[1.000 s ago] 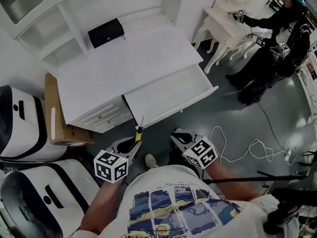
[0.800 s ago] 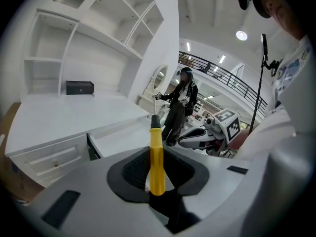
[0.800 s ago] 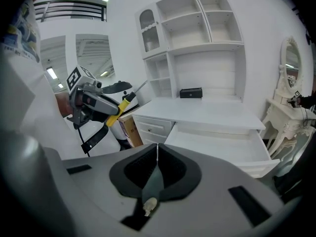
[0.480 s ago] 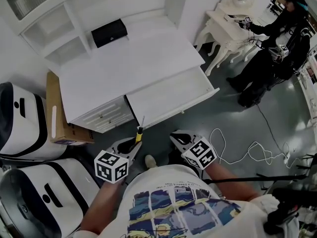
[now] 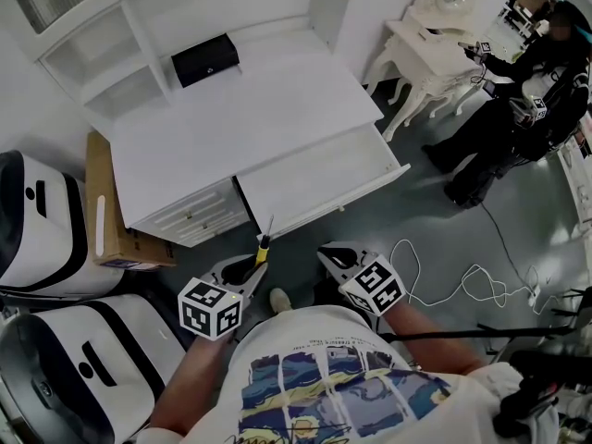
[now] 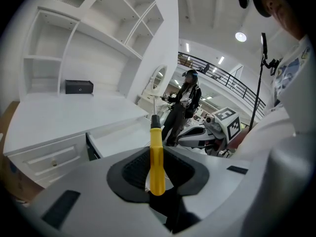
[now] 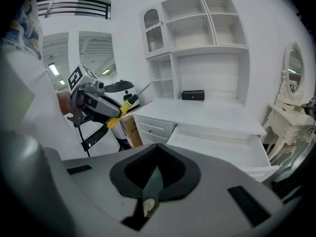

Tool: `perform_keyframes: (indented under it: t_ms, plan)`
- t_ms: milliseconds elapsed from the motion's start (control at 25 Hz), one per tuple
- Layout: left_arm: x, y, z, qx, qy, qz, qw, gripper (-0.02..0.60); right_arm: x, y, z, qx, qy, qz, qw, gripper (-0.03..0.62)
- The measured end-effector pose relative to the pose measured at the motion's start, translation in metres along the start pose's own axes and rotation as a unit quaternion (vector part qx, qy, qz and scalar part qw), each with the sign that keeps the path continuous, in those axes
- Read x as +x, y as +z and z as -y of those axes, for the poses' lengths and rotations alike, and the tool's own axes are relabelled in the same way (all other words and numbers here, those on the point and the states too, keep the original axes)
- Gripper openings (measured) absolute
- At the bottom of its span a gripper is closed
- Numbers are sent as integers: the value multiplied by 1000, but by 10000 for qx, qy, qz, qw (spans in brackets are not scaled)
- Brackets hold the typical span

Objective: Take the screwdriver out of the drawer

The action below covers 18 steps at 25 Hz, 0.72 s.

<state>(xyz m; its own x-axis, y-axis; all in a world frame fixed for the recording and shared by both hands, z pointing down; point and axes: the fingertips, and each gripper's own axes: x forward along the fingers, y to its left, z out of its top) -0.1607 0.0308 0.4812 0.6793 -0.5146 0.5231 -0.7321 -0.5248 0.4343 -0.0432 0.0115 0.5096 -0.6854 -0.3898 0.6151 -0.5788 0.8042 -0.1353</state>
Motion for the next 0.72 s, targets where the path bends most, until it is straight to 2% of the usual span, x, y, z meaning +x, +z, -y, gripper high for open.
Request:
perform_keyframes:
  t_ms: [720]
  plan:
    - [1, -3, 8, 21, -99, -38, 9999, 91, -2, -2, -2, -65, 1, -46, 10000, 25]
